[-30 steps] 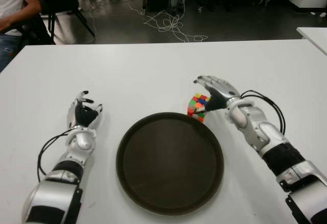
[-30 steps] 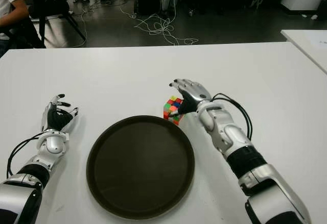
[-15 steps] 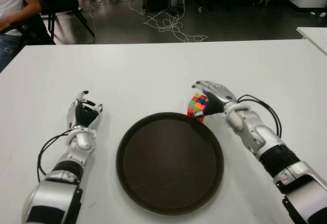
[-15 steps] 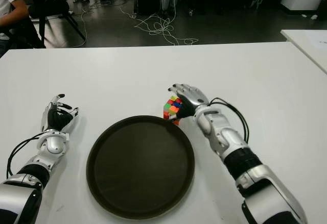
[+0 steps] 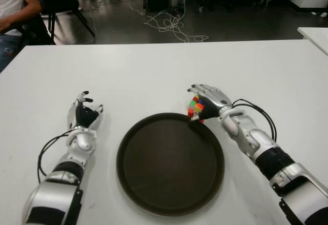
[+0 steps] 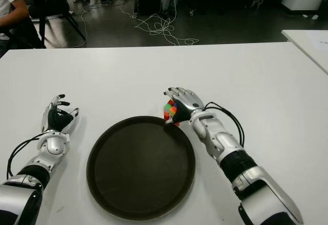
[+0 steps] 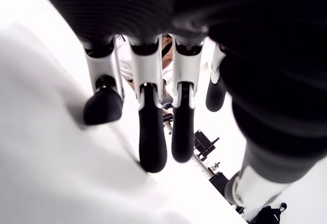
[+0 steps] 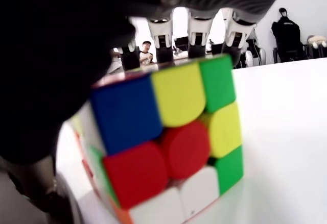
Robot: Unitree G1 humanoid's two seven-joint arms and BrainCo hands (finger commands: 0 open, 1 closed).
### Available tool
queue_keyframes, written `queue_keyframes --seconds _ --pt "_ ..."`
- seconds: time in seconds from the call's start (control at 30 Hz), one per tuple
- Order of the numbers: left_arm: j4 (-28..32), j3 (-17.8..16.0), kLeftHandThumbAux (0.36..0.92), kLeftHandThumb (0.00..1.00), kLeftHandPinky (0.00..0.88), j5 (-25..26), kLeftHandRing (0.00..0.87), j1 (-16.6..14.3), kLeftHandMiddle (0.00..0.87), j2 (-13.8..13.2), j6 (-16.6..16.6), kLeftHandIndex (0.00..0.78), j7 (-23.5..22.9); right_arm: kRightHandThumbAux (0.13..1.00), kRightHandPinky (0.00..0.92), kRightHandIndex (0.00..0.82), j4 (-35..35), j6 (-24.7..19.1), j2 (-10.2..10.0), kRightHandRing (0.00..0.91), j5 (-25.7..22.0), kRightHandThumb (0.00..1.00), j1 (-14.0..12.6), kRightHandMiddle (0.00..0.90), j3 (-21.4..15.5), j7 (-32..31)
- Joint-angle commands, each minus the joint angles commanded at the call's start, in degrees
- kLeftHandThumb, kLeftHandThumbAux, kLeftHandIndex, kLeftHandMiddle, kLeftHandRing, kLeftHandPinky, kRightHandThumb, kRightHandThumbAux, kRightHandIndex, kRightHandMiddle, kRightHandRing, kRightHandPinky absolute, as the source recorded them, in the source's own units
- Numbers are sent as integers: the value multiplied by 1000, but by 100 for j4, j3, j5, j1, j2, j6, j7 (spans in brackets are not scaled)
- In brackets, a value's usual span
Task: Pick up the Rubik's Cube and put it in the plate
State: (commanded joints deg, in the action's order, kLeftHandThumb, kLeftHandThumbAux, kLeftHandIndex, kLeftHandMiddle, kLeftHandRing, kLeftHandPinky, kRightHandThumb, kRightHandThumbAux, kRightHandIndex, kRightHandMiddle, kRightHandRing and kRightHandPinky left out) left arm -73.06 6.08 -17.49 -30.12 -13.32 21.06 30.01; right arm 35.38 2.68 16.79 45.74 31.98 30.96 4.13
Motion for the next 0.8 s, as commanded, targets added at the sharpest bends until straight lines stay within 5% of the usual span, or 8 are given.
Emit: queue_keyframes --seconds 0.63,0.8 --pt "-1 43 727 184 381 -51 367 -1 312 -10 -20 157 36 648 37 0 142 79 -34 31 55 35 7 25 129 267" --pt "15 57 731 157 433 -59 425 -1 380 -9 -33 162 47 664 22 0 180 76 -46 27 61 26 29 33 138 325"
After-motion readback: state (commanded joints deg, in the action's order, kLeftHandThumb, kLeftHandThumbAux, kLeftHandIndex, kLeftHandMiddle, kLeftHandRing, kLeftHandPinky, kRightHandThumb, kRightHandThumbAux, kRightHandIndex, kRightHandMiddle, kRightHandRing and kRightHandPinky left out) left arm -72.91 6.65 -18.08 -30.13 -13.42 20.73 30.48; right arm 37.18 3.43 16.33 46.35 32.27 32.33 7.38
